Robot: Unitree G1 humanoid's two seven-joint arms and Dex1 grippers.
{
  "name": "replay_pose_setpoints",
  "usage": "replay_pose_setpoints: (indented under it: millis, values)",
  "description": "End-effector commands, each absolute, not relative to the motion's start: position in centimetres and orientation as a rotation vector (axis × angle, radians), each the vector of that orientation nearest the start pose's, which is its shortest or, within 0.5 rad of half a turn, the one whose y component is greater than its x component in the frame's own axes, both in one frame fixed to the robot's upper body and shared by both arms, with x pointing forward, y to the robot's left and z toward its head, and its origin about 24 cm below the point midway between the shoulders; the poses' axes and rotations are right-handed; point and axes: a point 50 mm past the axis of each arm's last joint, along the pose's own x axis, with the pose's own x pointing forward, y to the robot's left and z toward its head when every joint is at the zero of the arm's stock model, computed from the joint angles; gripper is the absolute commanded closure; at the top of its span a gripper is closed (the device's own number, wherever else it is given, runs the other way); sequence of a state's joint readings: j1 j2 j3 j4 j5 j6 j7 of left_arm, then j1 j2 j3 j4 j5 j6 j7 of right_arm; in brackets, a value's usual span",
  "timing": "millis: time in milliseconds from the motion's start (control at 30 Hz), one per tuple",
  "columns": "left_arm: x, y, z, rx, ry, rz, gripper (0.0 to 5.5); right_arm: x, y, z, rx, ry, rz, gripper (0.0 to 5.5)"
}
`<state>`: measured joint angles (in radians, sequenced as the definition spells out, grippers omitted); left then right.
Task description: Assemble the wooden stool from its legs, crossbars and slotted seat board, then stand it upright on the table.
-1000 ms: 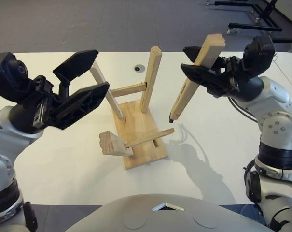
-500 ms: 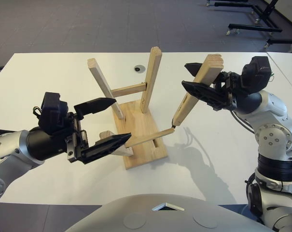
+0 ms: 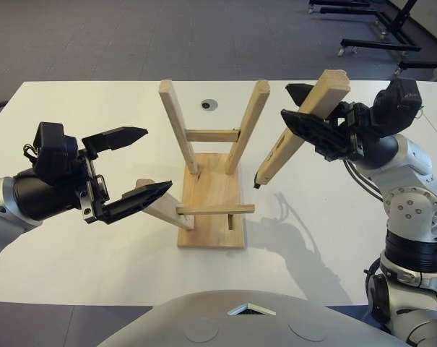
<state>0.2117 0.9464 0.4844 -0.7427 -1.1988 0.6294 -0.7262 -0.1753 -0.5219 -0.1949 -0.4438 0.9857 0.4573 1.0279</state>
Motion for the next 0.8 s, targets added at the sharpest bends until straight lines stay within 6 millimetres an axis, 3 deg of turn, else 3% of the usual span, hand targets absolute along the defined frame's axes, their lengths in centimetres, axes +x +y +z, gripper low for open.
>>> replay_pose_setpoints:
  millis: [33, 167, 400, 533, 667, 800]
  values:
    - [17.2, 20.4, 19.1, 0.018, 0.158, -1.044, 0.10, 20.2, -17.8, 16.0, 0.263, -0.255, 1.415, 3.45]
    - [17.7, 20.6, 19.5, -0.023, 0.113, -1.034, 0.10, 19.5, -17.4, 16.5, 0.351, -0.352, 1.384, 3.45]
    - [19.0, 22.3, 19.4, -0.103, 0.097, -0.972, 0.10, 17.7, -16.2, 14.9, 0.448, -0.403, 1.414, 3.45]
    - [19.5, 22.1, 19.7, -0.110, 0.106, -1.009, 0.10, 17.3, -15.2, 13.8, 0.469, -0.405, 1.400, 3.45]
    - [19.9, 22.1, 20.0, -0.117, 0.111, -1.034, 0.10, 16.8, -13.7, 14.8, 0.499, -0.487, 1.363, 3.45]
    - [20.2, 22.0, 19.9, -0.121, 0.122, -1.045, 0.10, 16.5, -13.4, 13.5, 0.495, -0.464, 1.317, 3.45]
